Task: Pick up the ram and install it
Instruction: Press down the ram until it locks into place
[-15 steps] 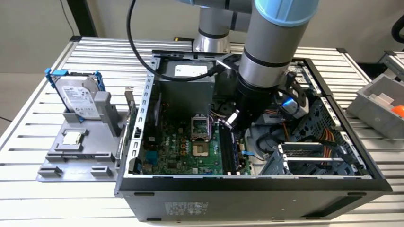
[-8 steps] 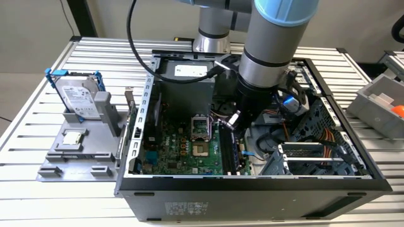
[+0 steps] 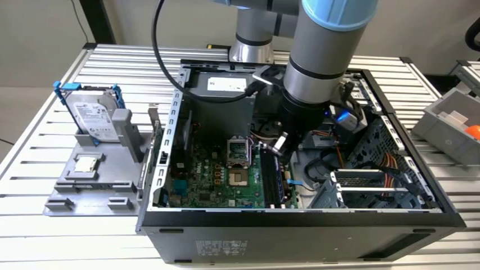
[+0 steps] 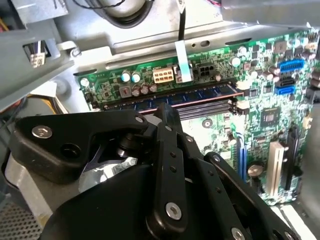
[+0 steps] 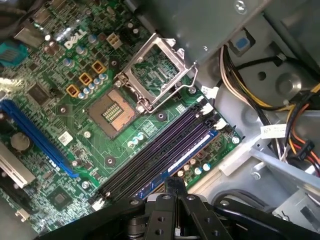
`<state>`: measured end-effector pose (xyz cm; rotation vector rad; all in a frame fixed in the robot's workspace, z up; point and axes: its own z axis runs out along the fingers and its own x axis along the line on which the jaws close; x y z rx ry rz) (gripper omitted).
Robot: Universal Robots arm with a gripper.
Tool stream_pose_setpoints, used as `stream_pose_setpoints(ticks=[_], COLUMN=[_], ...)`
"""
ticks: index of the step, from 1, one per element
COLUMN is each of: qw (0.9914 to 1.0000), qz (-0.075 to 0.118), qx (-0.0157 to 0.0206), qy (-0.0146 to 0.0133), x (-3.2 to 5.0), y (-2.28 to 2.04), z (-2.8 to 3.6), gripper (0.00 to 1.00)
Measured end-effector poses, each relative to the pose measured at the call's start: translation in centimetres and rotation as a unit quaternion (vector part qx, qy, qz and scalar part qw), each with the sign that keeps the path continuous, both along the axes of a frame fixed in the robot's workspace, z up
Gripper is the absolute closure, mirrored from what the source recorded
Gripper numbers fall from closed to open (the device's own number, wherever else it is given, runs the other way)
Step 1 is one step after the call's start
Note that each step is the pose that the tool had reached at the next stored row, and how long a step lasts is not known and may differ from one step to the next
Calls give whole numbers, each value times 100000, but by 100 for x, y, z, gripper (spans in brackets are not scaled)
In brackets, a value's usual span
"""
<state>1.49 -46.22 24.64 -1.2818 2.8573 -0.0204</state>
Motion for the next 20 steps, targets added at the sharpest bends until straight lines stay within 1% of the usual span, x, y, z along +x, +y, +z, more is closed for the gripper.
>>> stream_pose_setpoints(ticks=[2, 4, 6, 8, 11, 15, 19, 20], qw=[99986, 99944, 99871, 99770, 99576, 99256, 98949, 98857], qz=[1643, 3340, 5083, 6783, 9202, 12179, 14457, 15076], qx=[4, 1, 4, 5, 18, 56, 142, 211], qy=[-2, 0, -2, -2, -6, -5, -14, -22], x=[0, 0, 0, 0, 0, 0, -1, -1], y=[2, 3, 4, 5, 6, 6, 5, 5], z=[0, 0, 0, 0, -1, 0, 0, 0], gripper=[100, 100, 100, 100, 100, 100, 100, 100])
